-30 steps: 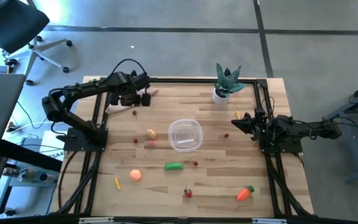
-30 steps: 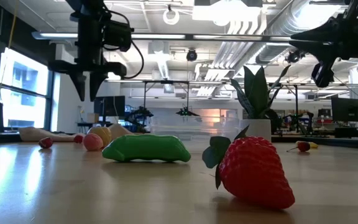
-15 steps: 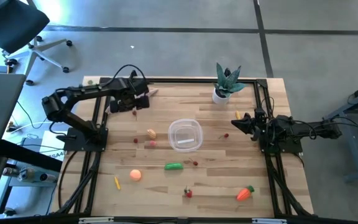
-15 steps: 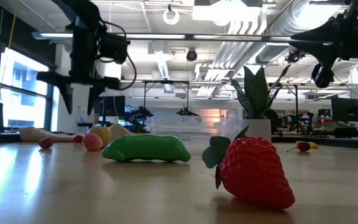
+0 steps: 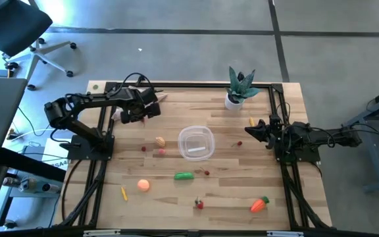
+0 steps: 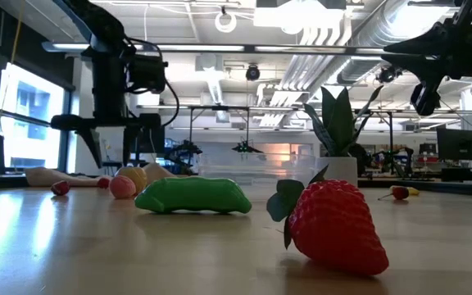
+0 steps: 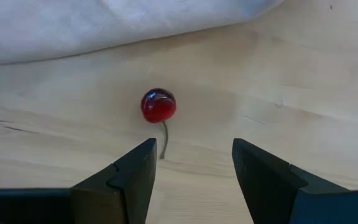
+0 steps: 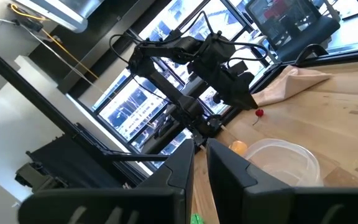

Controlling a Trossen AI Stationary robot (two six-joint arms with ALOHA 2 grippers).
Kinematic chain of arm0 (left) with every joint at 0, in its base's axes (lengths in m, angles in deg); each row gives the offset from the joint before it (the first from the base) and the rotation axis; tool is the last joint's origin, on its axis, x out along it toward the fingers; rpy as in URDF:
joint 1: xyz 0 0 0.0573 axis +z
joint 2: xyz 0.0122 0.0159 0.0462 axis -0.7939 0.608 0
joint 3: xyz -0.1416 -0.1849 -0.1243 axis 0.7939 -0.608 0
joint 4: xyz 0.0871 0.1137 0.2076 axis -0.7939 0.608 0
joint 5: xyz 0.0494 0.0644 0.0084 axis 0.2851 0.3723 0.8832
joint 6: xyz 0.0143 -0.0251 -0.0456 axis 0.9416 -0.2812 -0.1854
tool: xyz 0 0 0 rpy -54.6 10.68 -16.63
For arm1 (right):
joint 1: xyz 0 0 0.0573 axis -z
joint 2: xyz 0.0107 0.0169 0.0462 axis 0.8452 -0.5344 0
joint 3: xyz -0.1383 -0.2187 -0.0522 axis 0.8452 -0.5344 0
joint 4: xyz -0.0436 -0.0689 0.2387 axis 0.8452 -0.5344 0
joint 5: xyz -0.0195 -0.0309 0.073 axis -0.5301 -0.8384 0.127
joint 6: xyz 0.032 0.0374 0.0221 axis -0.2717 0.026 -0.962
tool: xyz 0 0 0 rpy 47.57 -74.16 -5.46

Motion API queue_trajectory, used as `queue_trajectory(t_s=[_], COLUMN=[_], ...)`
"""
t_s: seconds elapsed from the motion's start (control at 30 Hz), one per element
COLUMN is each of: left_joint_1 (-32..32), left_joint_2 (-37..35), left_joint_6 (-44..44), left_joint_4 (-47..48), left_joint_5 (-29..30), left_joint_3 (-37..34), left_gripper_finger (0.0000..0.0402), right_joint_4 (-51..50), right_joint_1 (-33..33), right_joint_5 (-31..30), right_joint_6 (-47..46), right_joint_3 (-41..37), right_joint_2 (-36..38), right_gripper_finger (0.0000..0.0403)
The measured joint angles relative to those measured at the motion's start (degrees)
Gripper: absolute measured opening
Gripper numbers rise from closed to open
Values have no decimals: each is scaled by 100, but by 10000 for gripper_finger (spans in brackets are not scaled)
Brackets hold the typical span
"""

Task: Pick and placing Produce into tupperware
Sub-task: Put the red cherry into the transparent bin

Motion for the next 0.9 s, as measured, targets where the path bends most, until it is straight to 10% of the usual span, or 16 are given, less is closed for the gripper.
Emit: queue_trajectory(t_s=[0.9], left_joint_1=[0], left_joint_2=[0], left_joint_6=[-329], left_joint_4=[146], left_joint_5=[508], left_joint_3=[-2], left_gripper_finger=[202], right_joint_4=[2], right_joint_1=[0], right_joint_5=[0], right_joint_6=[0], right_joint_3=[0], right_joint_2=[0], right_gripper_finger=[36])
